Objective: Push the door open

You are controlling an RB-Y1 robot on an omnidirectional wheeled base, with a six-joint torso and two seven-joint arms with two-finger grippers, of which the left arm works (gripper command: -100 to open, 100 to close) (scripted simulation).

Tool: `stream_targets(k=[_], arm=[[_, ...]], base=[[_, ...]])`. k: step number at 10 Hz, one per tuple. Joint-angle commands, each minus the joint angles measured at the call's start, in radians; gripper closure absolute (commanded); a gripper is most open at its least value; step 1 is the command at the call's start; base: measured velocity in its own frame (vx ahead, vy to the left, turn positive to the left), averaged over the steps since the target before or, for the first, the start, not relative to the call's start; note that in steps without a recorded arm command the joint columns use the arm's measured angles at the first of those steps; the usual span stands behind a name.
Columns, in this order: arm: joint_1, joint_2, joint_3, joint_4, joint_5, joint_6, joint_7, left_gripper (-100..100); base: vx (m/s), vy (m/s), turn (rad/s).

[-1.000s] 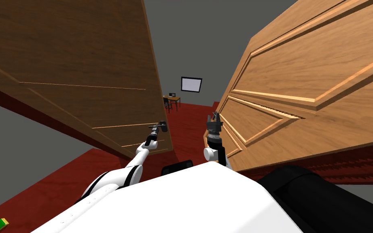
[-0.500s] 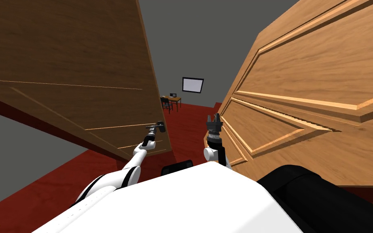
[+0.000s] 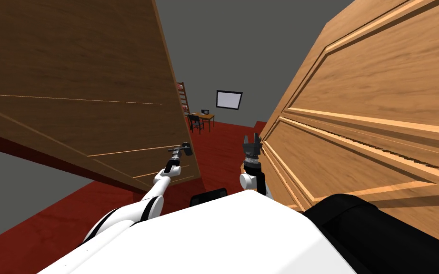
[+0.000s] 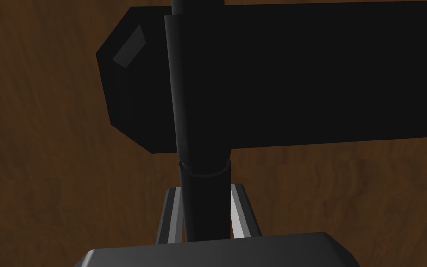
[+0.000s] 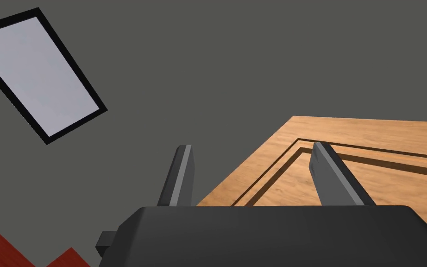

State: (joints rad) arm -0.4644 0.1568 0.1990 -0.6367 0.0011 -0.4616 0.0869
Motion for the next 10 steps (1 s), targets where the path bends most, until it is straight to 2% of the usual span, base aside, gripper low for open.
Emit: stream_targets(k=[1,10], arm=[[0.000,0.000,0.000,0.000,0.000,0.000,0.000,100],[-0.001,0.011,0.040,0.007,0.014,-0.003,-0.021,100]], base=[[0.076,-0.026,0.029],[0.179,-0.050,0.091]])
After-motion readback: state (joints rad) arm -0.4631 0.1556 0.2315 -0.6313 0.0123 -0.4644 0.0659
